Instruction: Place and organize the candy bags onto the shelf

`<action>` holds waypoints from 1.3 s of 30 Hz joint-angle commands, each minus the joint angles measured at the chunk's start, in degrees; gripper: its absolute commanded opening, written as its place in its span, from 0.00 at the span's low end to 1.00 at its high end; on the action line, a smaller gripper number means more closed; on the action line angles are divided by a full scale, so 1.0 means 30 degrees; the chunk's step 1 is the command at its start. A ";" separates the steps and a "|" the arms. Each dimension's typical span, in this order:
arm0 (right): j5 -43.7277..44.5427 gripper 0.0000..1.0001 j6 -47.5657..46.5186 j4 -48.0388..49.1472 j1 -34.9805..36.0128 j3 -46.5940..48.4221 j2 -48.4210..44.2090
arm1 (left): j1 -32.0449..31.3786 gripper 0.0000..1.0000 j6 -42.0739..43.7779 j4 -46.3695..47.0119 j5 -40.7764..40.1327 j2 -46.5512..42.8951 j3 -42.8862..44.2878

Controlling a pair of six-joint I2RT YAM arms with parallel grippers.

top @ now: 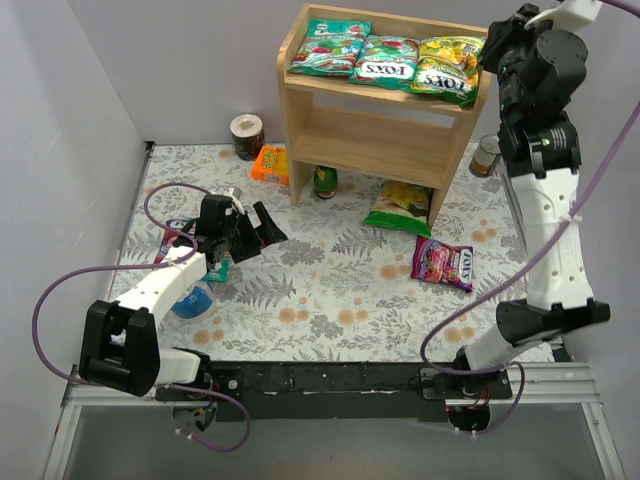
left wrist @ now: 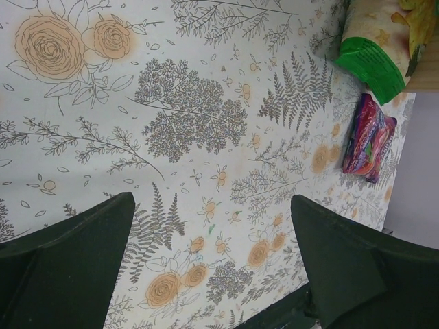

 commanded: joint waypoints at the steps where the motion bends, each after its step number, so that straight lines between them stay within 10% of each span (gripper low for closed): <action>1: -0.0980 0.23 0.0363 0.0399 -0.0750 0.2791 0.2078 | -0.0067 0.98 0.0170 0.0151 0.0007 -0.1043 0.0013; 20: -0.3330 0.16 0.1859 0.2743 -0.1953 0.3236 0.5979 | -0.0067 0.98 0.0199 0.0356 -0.0785 -0.0692 -0.0163; 39: 0.4107 0.12 -0.0072 0.4675 0.2058 0.2853 0.7618 | -0.0067 0.98 0.0346 0.0356 -0.1165 -0.0427 -0.0221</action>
